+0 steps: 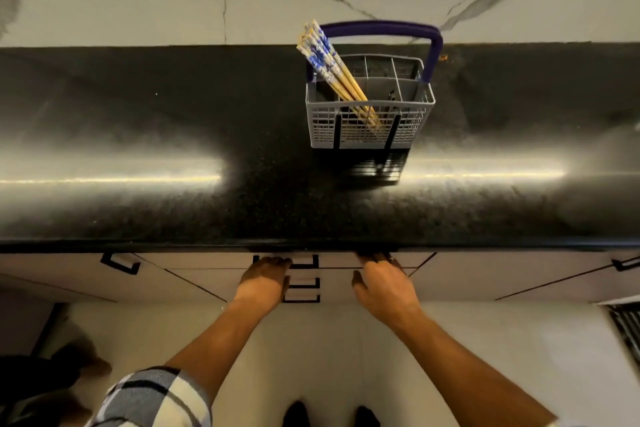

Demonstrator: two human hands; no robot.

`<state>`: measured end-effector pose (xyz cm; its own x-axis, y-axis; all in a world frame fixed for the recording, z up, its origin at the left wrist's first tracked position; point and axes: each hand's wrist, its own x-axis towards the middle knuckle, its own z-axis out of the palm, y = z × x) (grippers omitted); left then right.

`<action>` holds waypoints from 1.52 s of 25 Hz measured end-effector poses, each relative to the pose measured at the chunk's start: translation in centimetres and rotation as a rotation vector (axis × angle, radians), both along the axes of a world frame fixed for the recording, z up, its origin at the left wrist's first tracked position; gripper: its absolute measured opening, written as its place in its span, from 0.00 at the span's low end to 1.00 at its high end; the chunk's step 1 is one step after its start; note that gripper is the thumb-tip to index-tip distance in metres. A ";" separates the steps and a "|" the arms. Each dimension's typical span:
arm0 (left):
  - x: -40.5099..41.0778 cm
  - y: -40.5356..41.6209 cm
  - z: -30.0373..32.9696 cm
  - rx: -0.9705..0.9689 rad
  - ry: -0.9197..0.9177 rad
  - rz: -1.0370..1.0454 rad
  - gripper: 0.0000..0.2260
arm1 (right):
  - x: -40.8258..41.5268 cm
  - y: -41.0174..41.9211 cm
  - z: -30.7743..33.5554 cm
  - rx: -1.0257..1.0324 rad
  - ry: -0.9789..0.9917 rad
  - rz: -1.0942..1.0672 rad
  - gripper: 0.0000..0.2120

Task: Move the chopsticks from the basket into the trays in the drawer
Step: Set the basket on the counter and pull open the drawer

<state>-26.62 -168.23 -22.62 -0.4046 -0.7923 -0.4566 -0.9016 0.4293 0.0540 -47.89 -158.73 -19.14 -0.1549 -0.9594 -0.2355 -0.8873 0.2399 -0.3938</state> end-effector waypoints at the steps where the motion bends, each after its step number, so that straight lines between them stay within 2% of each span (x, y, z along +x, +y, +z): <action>1: -0.2 0.0 -0.2 -0.014 -0.001 0.021 0.19 | 0.0 0.3 -0.3 -0.007 0.010 -0.012 0.17; 4: -0.6 -0.2 -0.4 -0.020 -0.061 0.024 0.15 | -0.2 1.9 -1.6 -0.099 0.075 -0.052 0.24; 8: -0.1 0.4 -0.3 -0.008 -0.128 -0.030 0.17 | -2.1 4.7 -2.8 -0.271 0.211 -0.091 0.29; 11: 0.4 1.6 -0.1 -0.033 -0.109 -0.048 0.16 | -3.5 6.7 -3.2 -0.368 0.309 -0.058 0.27; 16: 0.8 2.2 0.2 -0.041 -0.045 -0.043 0.15 | -4.7 7.9 -2.6 -0.314 0.318 -0.035 0.25; 24: 2.1 6.6 0.8 0.020 -0.062 -0.059 0.13 | -4.9 9.7 -1.7 -0.377 0.372 -0.059 0.22; 27: 3.9 10.6 0.9 0.082 -0.098 -0.084 0.13 | -4.1 12.7 -1.4 -0.384 0.330 -0.020 0.20; 31: 5.5 15.1 1.6 0.141 -0.159 -0.161 0.13 | -3.4 17.7 -0.4 -0.336 0.313 0.052 0.22; 33: 6.2 17.3 3.0 0.266 -0.185 -0.218 0.18 | -2.9 19.9 -0.2 -0.312 0.321 0.084 0.22; 35: 6.9 18.9 4.8 0.416 -0.214 -0.358 0.29 | -2.7 21.9 -0.4 -0.380 0.333 0.144 0.13; 36: 6.9 19.3 6.0 0.487 -0.200 -0.387 0.28 | -2.5 22.6 0.1 -0.402 0.316 0.144 0.14; 37: 7.0 19.4 7.1 0.530 -0.146 -0.364 0.23 | -2.5 23.2 -0.1 -0.438 0.304 0.162 0.17; 38: 6.9 19.3 8.3 0.511 -0.092 -0.319 0.14 | -2.4 23.7 0.4 -0.433 0.287 0.156 0.14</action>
